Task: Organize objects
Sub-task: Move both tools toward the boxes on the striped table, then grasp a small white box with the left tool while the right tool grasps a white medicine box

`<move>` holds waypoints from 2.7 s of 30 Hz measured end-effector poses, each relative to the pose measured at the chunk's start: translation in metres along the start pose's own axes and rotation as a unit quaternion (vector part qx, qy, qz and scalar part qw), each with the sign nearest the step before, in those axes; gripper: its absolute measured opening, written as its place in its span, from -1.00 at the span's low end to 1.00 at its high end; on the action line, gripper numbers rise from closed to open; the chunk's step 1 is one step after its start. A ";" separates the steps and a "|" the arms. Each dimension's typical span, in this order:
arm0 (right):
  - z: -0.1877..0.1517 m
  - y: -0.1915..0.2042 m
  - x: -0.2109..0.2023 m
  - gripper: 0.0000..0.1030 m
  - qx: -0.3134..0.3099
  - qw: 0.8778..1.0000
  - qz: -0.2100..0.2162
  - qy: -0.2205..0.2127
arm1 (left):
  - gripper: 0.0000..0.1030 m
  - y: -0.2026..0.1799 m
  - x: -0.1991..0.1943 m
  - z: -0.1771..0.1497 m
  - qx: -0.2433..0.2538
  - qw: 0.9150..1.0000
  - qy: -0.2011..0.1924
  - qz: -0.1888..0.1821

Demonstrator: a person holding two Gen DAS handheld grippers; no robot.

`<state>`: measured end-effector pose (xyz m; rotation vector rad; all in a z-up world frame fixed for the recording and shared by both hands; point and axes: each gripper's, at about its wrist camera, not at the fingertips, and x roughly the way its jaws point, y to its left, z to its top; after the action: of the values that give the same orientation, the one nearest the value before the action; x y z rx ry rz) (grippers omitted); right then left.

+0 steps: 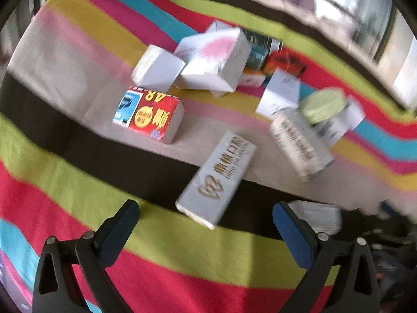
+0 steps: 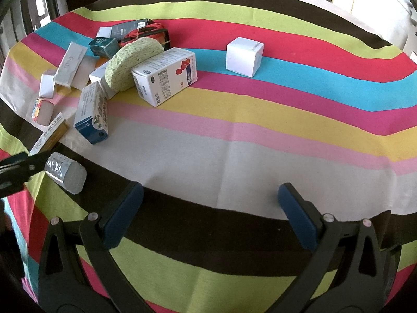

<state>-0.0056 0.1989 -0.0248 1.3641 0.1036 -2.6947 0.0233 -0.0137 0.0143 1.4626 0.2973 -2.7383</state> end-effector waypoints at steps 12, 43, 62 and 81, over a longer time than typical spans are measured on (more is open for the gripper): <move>-0.002 -0.002 -0.002 1.00 0.000 1.000 0.000 0.000 | 1.00 -0.032 -0.019 -0.023 -0.107 0.993 -0.051 -0.030; 0.028 0.000 -0.048 0.99 -0.030 0.990 0.130 -0.048 | 0.63 -0.036 -0.026 -0.061 -0.064 0.997 -0.043 0.011; 0.050 0.111 0.017 -0.43 -0.176 0.978 0.112 0.005 | -0.40 -0.007 -0.030 -0.063 0.005 0.998 -0.052 -0.046; -0.031 0.038 -0.060 -0.44 -0.080 0.992 0.093 -0.009 | -0.40 -0.001 -0.050 -0.075 -0.018 0.997 -0.068 -0.036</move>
<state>0.0595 0.1693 0.0045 1.2370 0.1774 -2.4860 0.1125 -0.0025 0.0152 1.2728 0.4000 -2.8569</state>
